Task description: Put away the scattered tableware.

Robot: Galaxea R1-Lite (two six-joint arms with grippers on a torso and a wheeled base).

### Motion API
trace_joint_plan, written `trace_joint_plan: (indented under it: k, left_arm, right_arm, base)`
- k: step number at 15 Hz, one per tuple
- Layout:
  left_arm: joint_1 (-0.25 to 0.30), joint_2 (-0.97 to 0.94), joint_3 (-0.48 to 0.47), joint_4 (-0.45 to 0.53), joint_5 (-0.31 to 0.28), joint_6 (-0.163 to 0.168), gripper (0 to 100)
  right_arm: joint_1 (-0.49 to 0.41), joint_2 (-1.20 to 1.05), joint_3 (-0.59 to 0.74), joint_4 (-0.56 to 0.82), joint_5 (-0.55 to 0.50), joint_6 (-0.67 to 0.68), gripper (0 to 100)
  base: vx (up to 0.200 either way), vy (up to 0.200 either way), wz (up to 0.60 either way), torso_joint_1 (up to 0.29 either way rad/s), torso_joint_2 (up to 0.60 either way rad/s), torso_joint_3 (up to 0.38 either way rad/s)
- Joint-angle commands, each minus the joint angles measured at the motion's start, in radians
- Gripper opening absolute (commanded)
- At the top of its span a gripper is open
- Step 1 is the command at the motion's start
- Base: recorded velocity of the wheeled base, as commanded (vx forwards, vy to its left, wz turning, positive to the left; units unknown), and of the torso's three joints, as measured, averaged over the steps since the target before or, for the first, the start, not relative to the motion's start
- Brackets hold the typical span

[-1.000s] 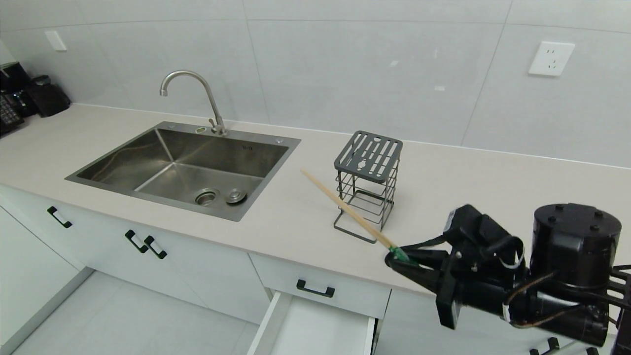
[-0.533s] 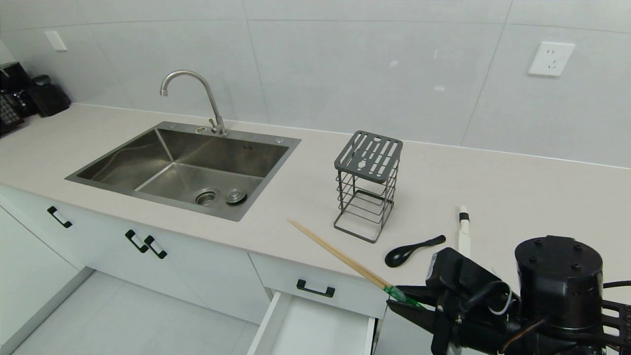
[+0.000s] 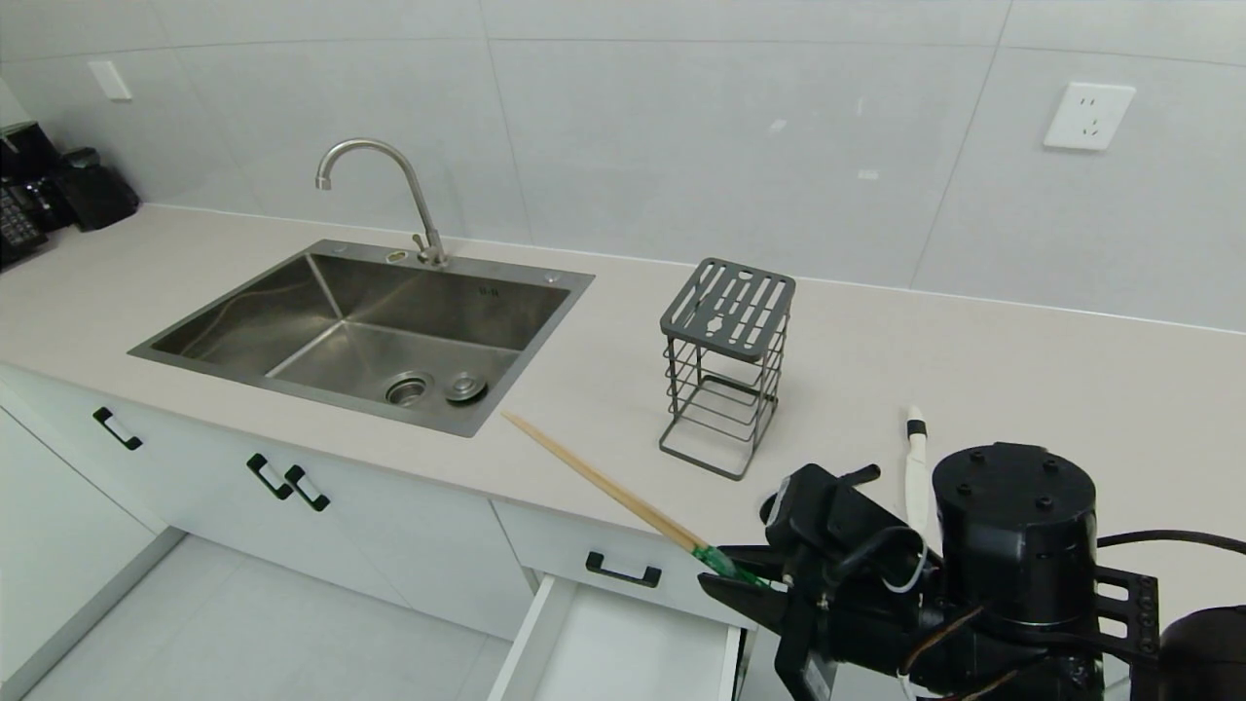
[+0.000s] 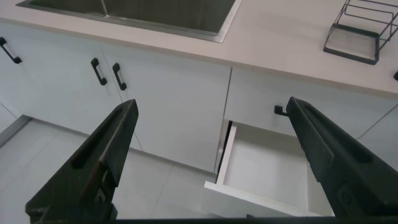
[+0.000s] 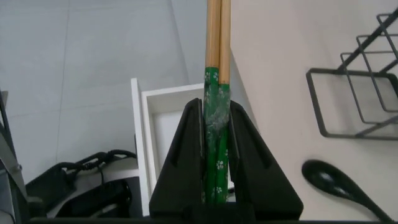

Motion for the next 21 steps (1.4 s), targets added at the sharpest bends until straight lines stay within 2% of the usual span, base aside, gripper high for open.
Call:
trace_joint_plan:
  k: [1, 5, 9, 21]
  left_arm:
    - [0.0, 0.0, 0.0, 0.0, 0.0, -0.001, 100]
    - [0.0, 0.0, 0.0, 0.0, 0.0, -0.001, 100]
    - [0.0, 0.0, 0.0, 0.0, 0.0, -0.001, 100]
    - [0.0, 0.0, 0.0, 0.0, 0.0, -0.001, 100]
  right_arm:
    - [0.0, 0.007, -0.034, -0.002, -0.002, 0.006, 0]
    - [0.0, -0.044, -0.047, 0.001, -0.002, 0.03, 0]
    - [0.023, -0.007, 0.036, 0.022, -0.004, 0.009, 0]
    - [0.054, 0.01, -0.044, 0.016, -0.005, 0.032, 0]
  base:
    - [0.0, 0.0, 0.0, 0.0, 0.0, 0.0]
    - [0.0, 0.0, 0.0, -0.067, 0.14, 0.072]
    - [0.0, 0.0, 0.0, -0.051, 0.12, 0.057]
    - [0.0, 0.0, 0.0, -0.11, 0.23, 0.113]
